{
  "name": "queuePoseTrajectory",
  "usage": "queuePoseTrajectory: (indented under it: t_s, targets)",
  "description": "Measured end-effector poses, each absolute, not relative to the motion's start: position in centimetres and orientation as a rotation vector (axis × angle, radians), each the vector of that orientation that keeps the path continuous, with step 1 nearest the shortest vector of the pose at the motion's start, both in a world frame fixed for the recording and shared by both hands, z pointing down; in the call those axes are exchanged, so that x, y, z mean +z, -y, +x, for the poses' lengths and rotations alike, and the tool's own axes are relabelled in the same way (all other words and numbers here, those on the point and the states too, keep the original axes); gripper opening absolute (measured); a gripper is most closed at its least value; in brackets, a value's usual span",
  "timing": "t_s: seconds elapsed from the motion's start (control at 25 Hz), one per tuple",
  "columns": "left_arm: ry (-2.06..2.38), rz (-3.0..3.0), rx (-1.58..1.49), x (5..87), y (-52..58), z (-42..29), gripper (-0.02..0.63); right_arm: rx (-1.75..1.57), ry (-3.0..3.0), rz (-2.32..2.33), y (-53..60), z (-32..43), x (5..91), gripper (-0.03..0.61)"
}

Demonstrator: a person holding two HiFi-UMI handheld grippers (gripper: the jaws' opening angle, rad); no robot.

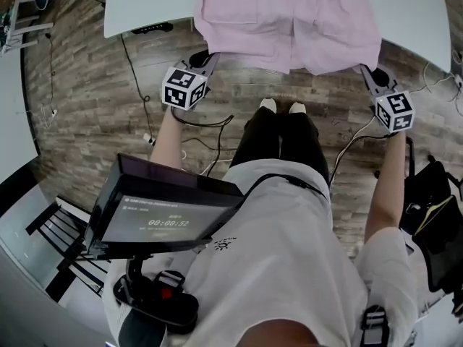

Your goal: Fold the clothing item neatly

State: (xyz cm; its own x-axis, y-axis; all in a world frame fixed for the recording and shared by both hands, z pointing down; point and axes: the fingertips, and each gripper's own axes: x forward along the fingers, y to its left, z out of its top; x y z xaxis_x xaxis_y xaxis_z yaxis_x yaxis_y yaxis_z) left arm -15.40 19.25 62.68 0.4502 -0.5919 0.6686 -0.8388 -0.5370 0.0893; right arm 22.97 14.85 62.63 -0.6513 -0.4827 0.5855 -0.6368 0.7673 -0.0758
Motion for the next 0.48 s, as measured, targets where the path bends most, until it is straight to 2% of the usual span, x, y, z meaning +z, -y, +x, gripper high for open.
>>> queuePoseTrajectory:
  t_s: [0.48]
  targets:
    - [1.220, 2.359, 0.700, 51.3, -21.4, -13.7, 0.015, 0.334, 2.431, 0.888, -17.5, 21.7, 52.4, 0.009]
